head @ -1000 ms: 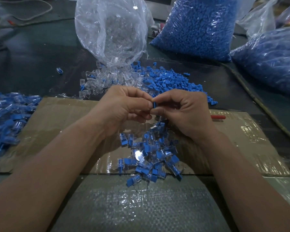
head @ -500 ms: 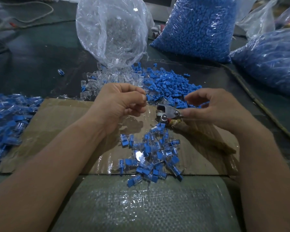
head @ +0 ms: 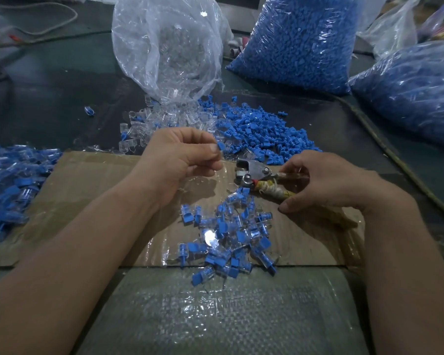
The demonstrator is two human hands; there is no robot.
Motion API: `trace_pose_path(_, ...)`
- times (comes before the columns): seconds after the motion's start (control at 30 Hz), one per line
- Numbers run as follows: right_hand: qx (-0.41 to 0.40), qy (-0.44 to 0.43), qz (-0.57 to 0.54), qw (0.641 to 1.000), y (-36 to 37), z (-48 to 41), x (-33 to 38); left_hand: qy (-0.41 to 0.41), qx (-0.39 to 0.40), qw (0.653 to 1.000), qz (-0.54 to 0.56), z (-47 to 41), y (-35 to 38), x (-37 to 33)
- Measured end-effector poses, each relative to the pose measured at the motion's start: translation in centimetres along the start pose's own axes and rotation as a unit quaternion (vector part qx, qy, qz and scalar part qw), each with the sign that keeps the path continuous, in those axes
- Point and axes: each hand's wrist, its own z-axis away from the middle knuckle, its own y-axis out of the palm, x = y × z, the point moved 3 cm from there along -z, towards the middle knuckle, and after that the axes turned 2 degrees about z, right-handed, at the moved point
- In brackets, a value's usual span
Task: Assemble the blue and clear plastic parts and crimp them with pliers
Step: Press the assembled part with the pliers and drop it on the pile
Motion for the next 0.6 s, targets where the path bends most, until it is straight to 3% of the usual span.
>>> trace_pose_path(0.27, -0.073, -0.071, 0.014, 0.995, 0.0, -0.3, 1.6, 0.012, -0.001, 1.0, 0.004, -0.2, -0.3, 0.0)
trace_pose_path(0.47, -0.254, -0.106, -0.012, 0.961, -1.1, 0.2, 1.9, 0.047, -0.019, 0.999, 0.007, -0.3, -0.6, -0.3)
trace_pose_path(0.6, -0.281, -0.119, 0.014, 0.952, -0.7, 0.2, 2.6, 0.084, -0.033, 0.996, -0.001, 0.0, -0.2, -0.4)
